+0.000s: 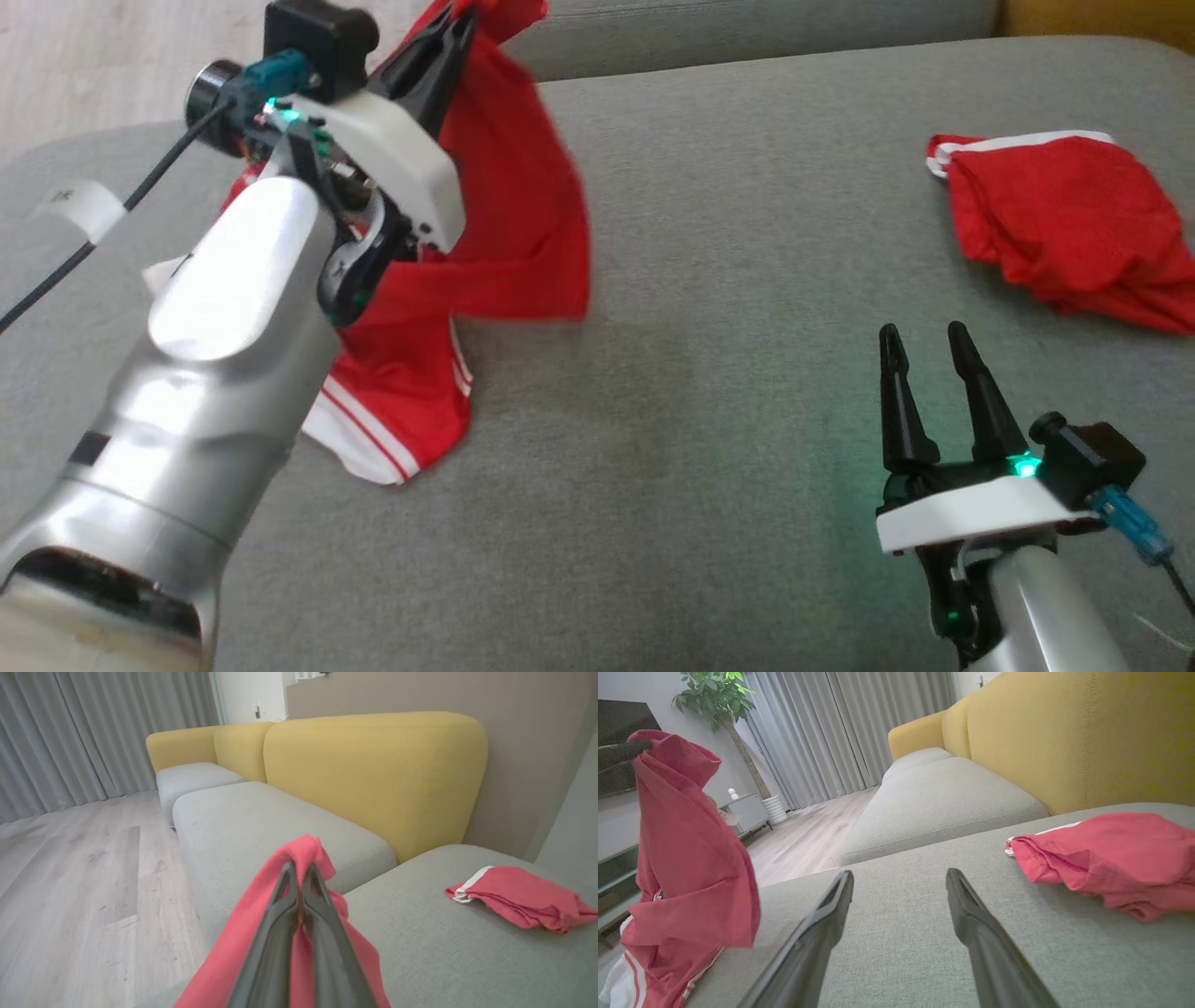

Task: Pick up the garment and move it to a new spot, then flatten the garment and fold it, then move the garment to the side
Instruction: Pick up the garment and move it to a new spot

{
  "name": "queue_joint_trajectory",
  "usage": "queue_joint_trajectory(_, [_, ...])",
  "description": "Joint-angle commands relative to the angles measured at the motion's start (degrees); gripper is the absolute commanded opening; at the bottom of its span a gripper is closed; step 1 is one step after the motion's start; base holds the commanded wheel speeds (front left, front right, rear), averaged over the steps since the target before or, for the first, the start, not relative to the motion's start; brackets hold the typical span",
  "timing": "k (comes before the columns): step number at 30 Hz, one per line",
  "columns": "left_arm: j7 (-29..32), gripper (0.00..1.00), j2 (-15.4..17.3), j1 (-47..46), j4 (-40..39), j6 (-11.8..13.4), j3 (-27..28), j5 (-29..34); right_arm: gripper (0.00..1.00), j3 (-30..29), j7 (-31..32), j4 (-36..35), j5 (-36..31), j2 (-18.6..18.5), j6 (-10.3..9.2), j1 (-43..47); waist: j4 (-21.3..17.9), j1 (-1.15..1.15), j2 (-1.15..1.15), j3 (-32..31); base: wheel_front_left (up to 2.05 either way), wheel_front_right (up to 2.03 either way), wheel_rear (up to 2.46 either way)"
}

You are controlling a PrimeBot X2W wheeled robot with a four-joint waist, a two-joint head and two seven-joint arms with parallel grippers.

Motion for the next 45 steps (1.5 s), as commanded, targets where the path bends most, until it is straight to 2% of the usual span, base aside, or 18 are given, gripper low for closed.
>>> queue_joint_trajectory(1, [0.1,0.0,1.2,-4.1,-2.5,0.6,2.4,-0.6,1.0,1.6,-0.6,-1.9,0.6,-0.3,-0.05,-1.1,-0.8,0.01,0.0,-0.2,0.0,0.0,0.0])
queue_joint_trajectory(12, [2.2,0.0,-0.9,-6.0,-10.2,2.7,0.6,0.3,1.0,3.9,-0.6,-2.7,3.5,-0.3,-0.05,-2.1,-9.6,0.01,0.0,1.0,0.0,0.0,0.0])
queue_joint_trajectory(22, [1.6,0.02,-4.4,-9.7,-8.2,2.6,-1.9,1.8,1.0,6.5,-0.6,-3.7,5.8,-0.3,-0.05,-2.9,-16.9,0.01,0.0,3.1,0.0,0.0,0.0])
queue_joint_trajectory(23, [1.1,0.43,-4.3,-10.1,-7.0,2.4,-2.3,2.3,1.0,6.7,-0.6,-3.8,6.0,-0.3,-0.05,-3.0,-17.2,0.01,0.0,3.4,0.0,0.0,0.0])
queue_joint_trajectory(24, [0.3,1.0,-4.1,-10.5,-5.5,2.3,-2.7,3.0,1.0,6.9,-0.6,-3.9,6.2,-0.3,-0.05,-3.1,-17.5,0.01,0.0,3.6,0.0,0.0,0.0])
queue_joint_trajectory(31, [-8.1,1.0,-3.2,-12.6,5.0,3.8,-2.1,5.6,1.0,7.6,-0.6,-4.6,6.6,-0.3,-0.05,-3.8,-16.7,0.01,0.0,5.2,0.0,0.0,0.0])
queue_joint_trajectory(38, [-13.7,1.0,-2.6,-12.5,9.7,2.5,-1.2,4.6,1.0,5.4,-0.6,-4.2,4.7,-0.3,-0.05,-3.8,-11.1,0.01,0.0,4.8,0.0,0.0,0.0])
queue_joint_trajectory(45, [-17.7,1.0,-0.3,-7.8,9.3,2.9,0.0,3.5,1.0,1.8,-0.6,-3.6,2.5,-0.3,-0.05,-3.2,-5.6,0.01,0.0,2.7,0.0,0.0,0.0])
